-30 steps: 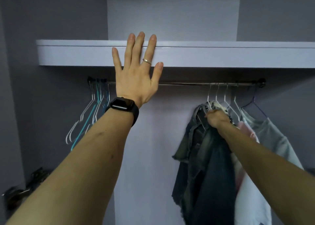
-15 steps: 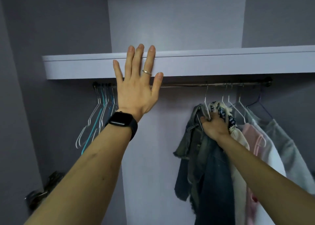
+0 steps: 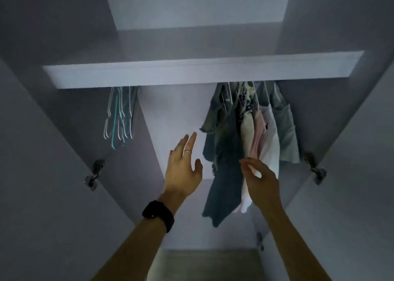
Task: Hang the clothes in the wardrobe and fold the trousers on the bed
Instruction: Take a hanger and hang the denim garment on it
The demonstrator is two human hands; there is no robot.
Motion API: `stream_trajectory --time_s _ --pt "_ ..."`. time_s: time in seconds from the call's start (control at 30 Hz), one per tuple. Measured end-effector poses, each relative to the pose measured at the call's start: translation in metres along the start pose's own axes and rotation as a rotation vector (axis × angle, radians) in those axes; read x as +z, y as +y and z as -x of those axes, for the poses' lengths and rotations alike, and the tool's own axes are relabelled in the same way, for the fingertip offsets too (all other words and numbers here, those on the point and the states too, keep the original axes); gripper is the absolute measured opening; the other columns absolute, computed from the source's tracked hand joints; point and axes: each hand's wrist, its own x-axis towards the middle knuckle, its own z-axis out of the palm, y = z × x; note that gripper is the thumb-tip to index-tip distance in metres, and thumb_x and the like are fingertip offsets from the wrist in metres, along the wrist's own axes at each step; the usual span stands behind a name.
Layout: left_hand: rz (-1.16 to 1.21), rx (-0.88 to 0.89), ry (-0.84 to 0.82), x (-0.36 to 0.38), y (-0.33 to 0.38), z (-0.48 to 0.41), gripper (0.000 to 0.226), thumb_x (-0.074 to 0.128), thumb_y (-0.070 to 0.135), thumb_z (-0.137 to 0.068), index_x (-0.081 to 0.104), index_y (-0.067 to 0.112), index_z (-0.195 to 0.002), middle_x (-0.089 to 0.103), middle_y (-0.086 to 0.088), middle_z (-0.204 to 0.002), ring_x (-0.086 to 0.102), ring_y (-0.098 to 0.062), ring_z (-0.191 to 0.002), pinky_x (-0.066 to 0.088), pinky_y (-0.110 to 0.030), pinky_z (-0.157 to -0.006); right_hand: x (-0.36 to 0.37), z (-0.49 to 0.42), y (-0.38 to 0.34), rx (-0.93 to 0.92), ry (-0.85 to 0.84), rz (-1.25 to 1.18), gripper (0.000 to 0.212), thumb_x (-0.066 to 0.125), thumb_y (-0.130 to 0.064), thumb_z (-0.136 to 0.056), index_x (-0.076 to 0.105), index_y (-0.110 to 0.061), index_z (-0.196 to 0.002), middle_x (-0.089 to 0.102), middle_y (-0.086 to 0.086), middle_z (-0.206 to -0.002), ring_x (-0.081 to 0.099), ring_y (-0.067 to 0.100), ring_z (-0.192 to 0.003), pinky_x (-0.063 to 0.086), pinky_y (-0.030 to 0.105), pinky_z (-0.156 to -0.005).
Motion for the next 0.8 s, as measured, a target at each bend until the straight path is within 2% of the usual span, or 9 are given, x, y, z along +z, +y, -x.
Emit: stream_trajectory --time_s 0.1,0.17,0.23,0.3,0.43,0.5,0.57,0.7,0.8 --pt "0.001 0.005 -0.191 0.033 0.018 0.036 0.070 0.056 0.027 -0.100 0.018 0.036 -0.158 0.027 0.003 -0.164 0.022 -0.021 -0.152 0.020 -0.050 -0.124 -0.035 0.033 0.017 0.044 0.016 0.084 0.016 0.063 -0.028 -0.099 0.073 -0.027 -0.111 0.065 -0.017 -0.113 0.061 -0.008 -0.095 0.041 0.003 -0.085" --pt "0.057 0.040 -0.324 0.060 0.027 0.065 0.065 0.059 0.022 -0.099 0.030 0.027 -0.157 0.038 0.000 -0.159 0.034 -0.023 -0.147 0.030 -0.049 -0.120 -0.058 0.071 0.042 0.114 0.026 0.150 0.014 0.061 -0.029 -0.100 0.071 -0.034 -0.109 0.062 -0.021 -0.115 0.059 -0.011 -0.100 0.039 0.000 -0.088" --pt "0.129 0.050 -0.439 0.079 0.032 0.088 0.063 0.060 0.018 -0.098 0.034 0.025 -0.155 0.044 -0.001 -0.155 0.044 -0.023 -0.140 0.039 -0.044 -0.116 -0.074 0.108 0.063 0.176 0.051 0.193 0.015 0.061 -0.031 -0.100 0.070 -0.038 -0.109 0.063 -0.024 -0.111 0.056 -0.020 -0.094 0.040 -0.003 -0.078" --pt "0.168 0.108 -0.593 0.104 0.044 0.111 0.062 0.058 0.019 -0.099 0.034 0.027 -0.155 0.043 0.001 -0.155 0.042 -0.020 -0.141 0.037 -0.037 -0.117 -0.091 0.150 0.088 0.296 0.120 0.236 0.017 0.060 -0.034 -0.099 0.071 -0.038 -0.112 0.063 -0.025 -0.111 0.059 -0.015 -0.093 0.042 0.001 -0.075" --pt "0.244 0.323 -0.738 0.141 0.073 0.129 0.052 0.057 0.014 -0.099 0.045 0.022 -0.149 0.051 0.001 -0.150 0.047 -0.018 -0.138 0.041 -0.034 -0.114 -0.109 0.211 0.112 0.495 0.209 0.287 0.018 0.060 -0.036 -0.099 0.070 -0.039 -0.115 0.065 -0.024 -0.112 0.059 -0.005 -0.098 0.044 0.011 -0.085" --pt "0.258 0.510 -0.832 0.159 0.102 0.139 0.052 0.058 0.011 -0.097 0.049 0.018 -0.147 0.054 -0.001 -0.146 0.051 -0.020 -0.133 0.044 -0.034 -0.110 -0.121 0.245 0.113 0.628 0.369 0.287 0.015 0.062 -0.036 -0.098 0.068 -0.044 -0.109 0.067 -0.024 -0.096 0.062 -0.008 -0.083 0.042 0.004 -0.074" --pt "0.285 0.669 -0.920 0.169 0.130 0.154 0.054 0.058 0.011 -0.096 0.047 0.019 -0.149 0.053 0.000 -0.148 0.051 -0.021 -0.133 0.044 -0.035 -0.109 -0.127 0.283 0.112 0.710 0.543 0.324 0.017 0.064 -0.033 -0.096 0.069 -0.044 -0.108 0.069 -0.023 -0.097 0.060 -0.010 -0.086 0.039 -0.001 -0.074" --pt "0.329 0.947 -1.164 0.183 0.173 0.204 0.058 0.054 0.015 -0.099 0.039 0.027 -0.153 0.047 0.005 -0.152 0.046 -0.017 -0.135 0.042 -0.033 -0.108 -0.113 0.358 0.099 0.902 0.841 0.330 0.021 0.061 -0.033 -0.097 0.070 -0.037 -0.116 0.068 -0.019 -0.116 0.061 -0.001 -0.106 0.047 0.020 -0.092" --pt "0.359 1.145 -1.328 0.188 0.194 0.255 0.058 0.052 0.019 -0.099 0.037 0.032 -0.153 0.045 0.006 -0.153 0.044 -0.016 -0.136 0.043 -0.032 -0.105 -0.091 0.409 0.083 1.017 1.094 0.255 0.019 0.061 -0.030 -0.097 0.071 -0.037 -0.111 0.068 -0.024 -0.112 0.061 -0.003 -0.107 0.046 0.016 -0.088"
